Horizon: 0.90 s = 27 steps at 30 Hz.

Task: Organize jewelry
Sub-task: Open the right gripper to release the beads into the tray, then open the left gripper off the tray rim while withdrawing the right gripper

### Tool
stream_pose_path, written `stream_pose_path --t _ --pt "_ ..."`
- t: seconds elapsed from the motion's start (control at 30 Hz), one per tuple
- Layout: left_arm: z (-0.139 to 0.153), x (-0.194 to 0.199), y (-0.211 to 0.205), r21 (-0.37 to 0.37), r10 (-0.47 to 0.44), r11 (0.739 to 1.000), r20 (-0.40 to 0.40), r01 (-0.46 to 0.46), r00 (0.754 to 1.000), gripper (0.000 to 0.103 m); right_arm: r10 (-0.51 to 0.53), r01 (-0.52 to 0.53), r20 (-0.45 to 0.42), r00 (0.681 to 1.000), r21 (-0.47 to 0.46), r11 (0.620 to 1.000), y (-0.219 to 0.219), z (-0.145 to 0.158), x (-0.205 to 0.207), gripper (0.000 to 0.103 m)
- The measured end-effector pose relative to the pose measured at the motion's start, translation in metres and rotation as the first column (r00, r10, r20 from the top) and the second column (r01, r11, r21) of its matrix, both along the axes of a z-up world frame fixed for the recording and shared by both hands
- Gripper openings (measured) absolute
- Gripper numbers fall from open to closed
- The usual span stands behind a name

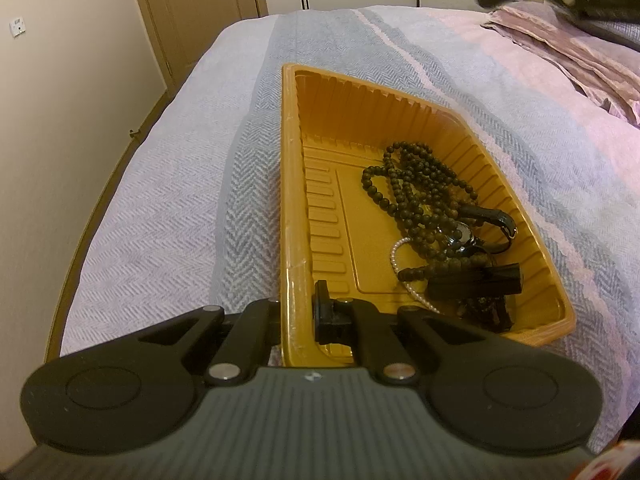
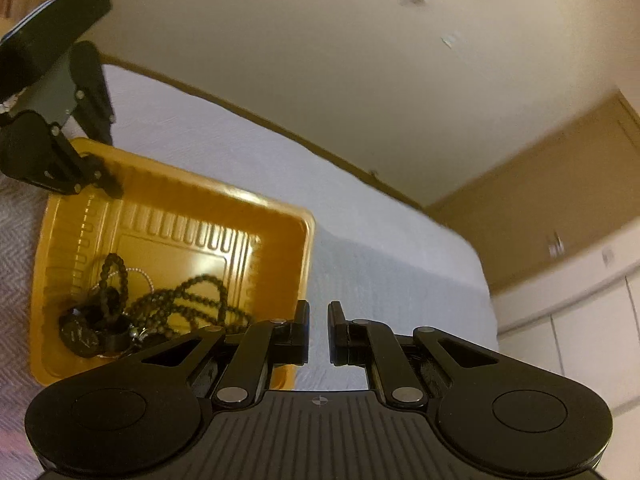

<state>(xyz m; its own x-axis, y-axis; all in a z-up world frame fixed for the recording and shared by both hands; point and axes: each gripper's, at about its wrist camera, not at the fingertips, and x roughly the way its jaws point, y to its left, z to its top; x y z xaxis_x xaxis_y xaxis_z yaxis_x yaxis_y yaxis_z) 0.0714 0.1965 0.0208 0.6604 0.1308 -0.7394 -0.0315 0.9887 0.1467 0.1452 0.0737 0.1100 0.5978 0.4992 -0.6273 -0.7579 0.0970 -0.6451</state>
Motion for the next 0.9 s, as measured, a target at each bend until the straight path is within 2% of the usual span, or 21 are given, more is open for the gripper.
stream_pose_path --t 0.1,0.13,0.17,0.2,0.23,0.27,0.4,0.53,0.7,0.8,0.83,0.9 --pt "0.001 -0.001 0.001 -0.006 0.0 1.0 0.002 0.0 1.0 0.003 -0.1 0.107 -0.084 0.991 0.082 0.991 -0.019 -0.003 0.002 0.01" --pt "0.001 -0.001 0.002 -0.007 0.0 1.0 0.003 0.0 1.0 0.003 -0.138 0.151 -0.118 0.983 0.113 0.982 -0.027 -0.005 0.002 0.017" --pt "0.001 -0.001 0.002 -0.009 0.001 1.0 0.003 -0.001 1.0 0.003 -0.168 0.189 -0.15 0.974 0.139 0.972 -0.034 -0.007 0.001 0.038" --pt "0.001 -0.001 0.003 -0.012 0.002 1.0 0.003 -0.002 1.0 0.003 -0.199 0.232 -0.188 0.962 0.174 0.957 -0.043 -0.01 -0.001 0.052" --pt "0.001 -0.002 0.004 -0.019 0.003 1.0 0.006 -0.003 1.0 0.003 -0.232 0.279 -0.223 0.947 0.212 0.937 -0.053 -0.013 -0.002 0.071" --pt "0.001 -0.002 0.005 -0.027 0.006 1.0 0.008 -0.006 1.0 0.004 -0.259 0.325 -0.262 0.93 0.252 0.911 -0.063 -0.016 -0.006 0.074" --pt "0.0 -0.004 0.011 -0.056 0.027 0.998 0.031 -0.025 0.999 0.011 -0.331 0.485 -0.418 0.846 0.345 0.804 -0.099 -0.032 -0.022 0.074" --pt "0.003 -0.009 0.017 -0.084 0.061 0.995 0.061 -0.056 0.996 0.023 -0.374 0.63 -0.55 0.747 0.405 0.662 -0.133 -0.051 -0.043 0.074" --pt "0.019 -0.025 0.023 -0.132 0.093 0.988 0.132 -0.075 0.987 0.032 -0.412 0.771 -0.682 0.604 0.371 0.517 -0.169 -0.07 -0.058 0.074" --pt "0.032 -0.039 0.024 -0.15 0.119 0.984 0.181 -0.092 0.976 0.04 -0.427 0.822 -0.722 0.544 0.355 0.446 -0.186 -0.071 -0.064 0.074" --pt "0.038 -0.047 0.024 -0.166 0.129 0.982 0.206 -0.095 0.97 0.044 -0.426 0.839 -0.74 0.52 0.35 0.417 -0.193 -0.071 -0.067 0.074" --pt "0.045 -0.058 0.022 -0.188 0.147 0.977 0.239 -0.102 0.96 0.061 -0.415 0.867 -0.774 0.478 0.339 0.366 -0.203 -0.072 -0.072 0.074"
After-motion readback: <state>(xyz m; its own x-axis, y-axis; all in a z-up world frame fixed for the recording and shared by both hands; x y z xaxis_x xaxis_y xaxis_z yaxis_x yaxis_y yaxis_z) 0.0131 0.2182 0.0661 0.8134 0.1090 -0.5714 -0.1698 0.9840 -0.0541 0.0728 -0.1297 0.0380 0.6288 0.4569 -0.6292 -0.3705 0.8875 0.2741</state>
